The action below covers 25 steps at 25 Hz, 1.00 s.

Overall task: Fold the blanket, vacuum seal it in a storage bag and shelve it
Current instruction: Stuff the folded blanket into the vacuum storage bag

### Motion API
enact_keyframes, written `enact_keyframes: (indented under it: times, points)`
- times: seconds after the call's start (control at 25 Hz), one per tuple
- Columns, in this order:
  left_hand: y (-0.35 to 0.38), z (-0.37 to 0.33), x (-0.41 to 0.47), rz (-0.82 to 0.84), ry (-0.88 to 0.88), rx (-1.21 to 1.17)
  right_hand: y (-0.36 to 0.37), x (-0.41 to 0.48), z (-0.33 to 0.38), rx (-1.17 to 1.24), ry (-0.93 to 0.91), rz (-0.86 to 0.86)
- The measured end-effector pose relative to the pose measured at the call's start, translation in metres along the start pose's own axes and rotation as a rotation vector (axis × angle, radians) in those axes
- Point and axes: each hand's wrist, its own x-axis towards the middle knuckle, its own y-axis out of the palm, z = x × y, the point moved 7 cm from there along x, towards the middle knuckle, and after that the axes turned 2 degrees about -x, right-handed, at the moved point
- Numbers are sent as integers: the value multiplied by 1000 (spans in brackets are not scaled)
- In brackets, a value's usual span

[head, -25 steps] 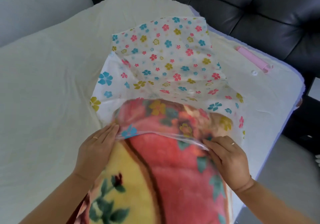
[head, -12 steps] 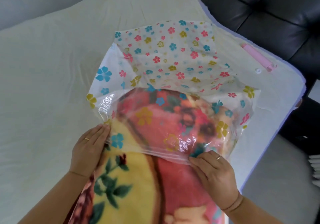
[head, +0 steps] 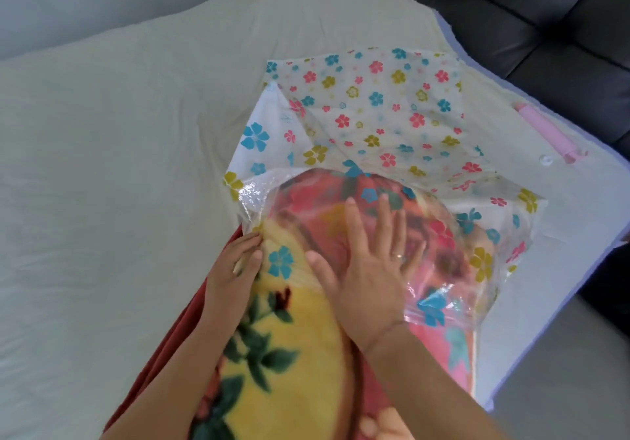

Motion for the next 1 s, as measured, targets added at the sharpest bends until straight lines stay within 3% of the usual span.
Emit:
enact_keyframes:
  times: [0.12,0.2,0.28,0.36,0.52,0.64,0.72,1.0]
  points:
    - [-20,18,11,-187,-45,-48,51,-4,-7,-206,21,123]
    - [-45,61,28,-282,-230,31,58,-9,-21,-239,38,95]
    - [-53,116,35,-169,-514,100,55,-11,-28,-232,44,37]
    - [-47,160,32,17,-648,163,56,-11,-29,-203,39,-10]
    - [-41,174,43,210,-602,238,55,-13,-33,-133,37,-69]
    - [-44,168,40,332,-680,140,56,-12,-32,-99,43,-52]
    - [-41,157,28,362,-710,85,54,-14,-32,-78,67,-21]
    - [-19,69,-7,366,-545,-157,37,-25,-20,200,254,-34]
